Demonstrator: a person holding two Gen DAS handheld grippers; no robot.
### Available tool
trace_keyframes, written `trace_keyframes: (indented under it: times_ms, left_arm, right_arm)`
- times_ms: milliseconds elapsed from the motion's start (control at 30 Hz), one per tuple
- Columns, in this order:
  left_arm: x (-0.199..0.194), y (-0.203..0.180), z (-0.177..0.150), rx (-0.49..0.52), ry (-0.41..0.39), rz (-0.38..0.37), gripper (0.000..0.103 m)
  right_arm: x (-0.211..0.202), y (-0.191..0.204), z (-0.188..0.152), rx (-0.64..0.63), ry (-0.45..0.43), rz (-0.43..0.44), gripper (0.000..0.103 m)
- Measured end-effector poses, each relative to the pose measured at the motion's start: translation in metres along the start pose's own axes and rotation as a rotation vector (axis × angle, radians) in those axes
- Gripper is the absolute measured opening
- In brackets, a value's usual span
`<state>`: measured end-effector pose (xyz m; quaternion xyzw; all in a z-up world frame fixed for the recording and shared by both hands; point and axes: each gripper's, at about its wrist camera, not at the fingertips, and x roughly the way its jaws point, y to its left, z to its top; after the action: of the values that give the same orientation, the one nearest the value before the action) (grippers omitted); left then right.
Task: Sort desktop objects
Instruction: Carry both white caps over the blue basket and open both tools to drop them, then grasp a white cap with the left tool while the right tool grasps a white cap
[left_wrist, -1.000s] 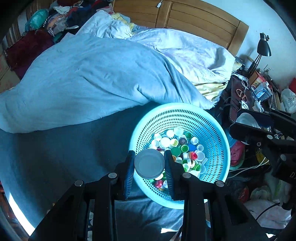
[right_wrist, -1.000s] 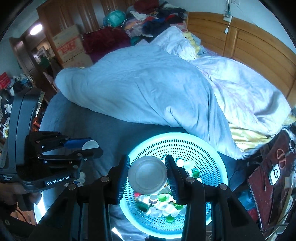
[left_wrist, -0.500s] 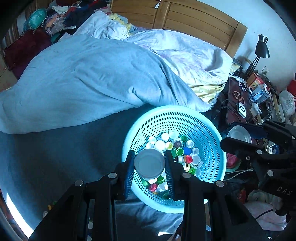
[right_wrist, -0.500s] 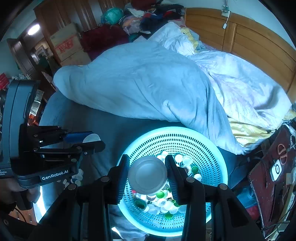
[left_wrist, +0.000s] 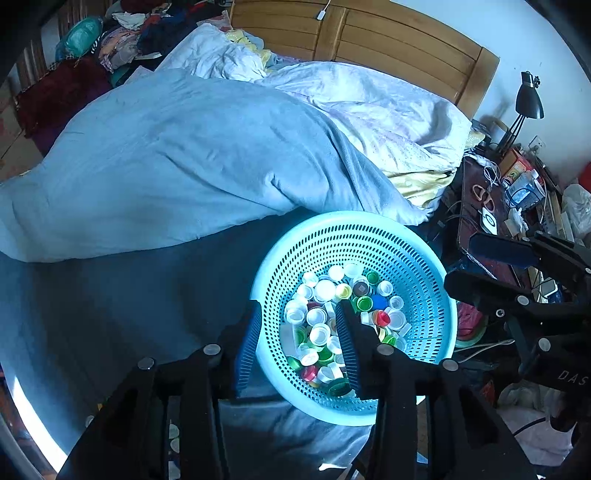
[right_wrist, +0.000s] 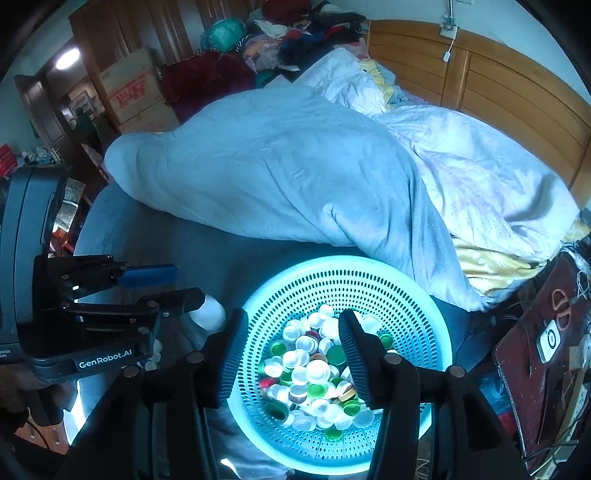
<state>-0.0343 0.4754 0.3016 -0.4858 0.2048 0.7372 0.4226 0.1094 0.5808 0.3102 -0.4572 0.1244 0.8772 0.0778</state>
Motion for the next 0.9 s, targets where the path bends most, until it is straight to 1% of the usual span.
trace_keyframes:
  times_ms: [133, 200, 233, 267, 300, 400, 467, 533, 567, 633, 667, 700, 733, 800, 833, 900]
  left_arm:
    - [-0.004, 0.007, -0.004, -0.018, 0.001, 0.010, 0.037]
    - [-0.008, 0.012, -0.008, -0.028, -0.003, 0.016, 0.038]
    - [-0.010, 0.017, -0.010, -0.040, -0.005, 0.020, 0.041]
    - [-0.011, 0.024, -0.013, -0.060, -0.006, 0.027, 0.046]
    - [-0.011, 0.030, -0.016, -0.078, -0.006, 0.033, 0.048]
    - [-0.010, 0.053, -0.034, -0.141, 0.004, 0.048, 0.048]
    - [-0.013, 0.076, -0.054, -0.211, -0.010, 0.072, 0.048]
    - [-0.018, 0.104, -0.079, -0.291, -0.032, 0.110, 0.048]
    - [-0.020, 0.116, -0.090, -0.323, -0.035, 0.129, 0.048]
    - [-0.022, 0.143, -0.118, -0.389, -0.028, 0.167, 0.048]
    - [-0.023, 0.160, -0.139, -0.437, -0.015, 0.196, 0.048]
    - [-0.023, 0.171, -0.153, -0.466, -0.004, 0.212, 0.048]
    - [-0.024, 0.187, -0.175, -0.511, 0.017, 0.233, 0.048]
    - [-0.026, 0.207, -0.207, -0.564, 0.037, 0.266, 0.048]
    - [-0.028, 0.221, -0.231, -0.605, 0.038, 0.286, 0.048]
    - [-0.027, 0.241, -0.265, -0.667, 0.039, 0.310, 0.048]
  right_arm:
    - [0.000, -0.003, 0.001, 0.003, -0.001, -0.003, 0.061]
    - [0.001, -0.001, 0.002, -0.001, -0.001, 0.005, 0.064]
    - [0.002, 0.002, 0.003, -0.007, -0.001, 0.012, 0.066]
    - [0.003, 0.006, 0.003, -0.014, 0.000, 0.019, 0.069]
    - [0.005, 0.010, 0.004, -0.024, 0.001, 0.029, 0.071]
    - [0.012, 0.028, 0.002, -0.063, 0.011, 0.057, 0.072]
    - [0.021, 0.043, -0.001, -0.092, 0.034, 0.081, 0.072]
    - [0.033, 0.064, -0.007, -0.138, 0.063, 0.111, 0.075]
    - [0.042, 0.078, -0.012, -0.172, 0.079, 0.127, 0.079]
    - [0.058, 0.104, -0.022, -0.223, 0.113, 0.157, 0.082]
    - [0.069, 0.119, -0.029, -0.247, 0.140, 0.180, 0.083]
    - [0.079, 0.132, -0.035, -0.264, 0.163, 0.197, 0.083]
    - [0.089, 0.146, -0.041, -0.280, 0.184, 0.215, 0.083]
    - [0.109, 0.173, -0.055, -0.310, 0.228, 0.252, 0.084]
    - [0.118, 0.185, -0.061, -0.325, 0.240, 0.262, 0.084]
    - [0.140, 0.207, -0.076, -0.363, 0.254, 0.280, 0.088]
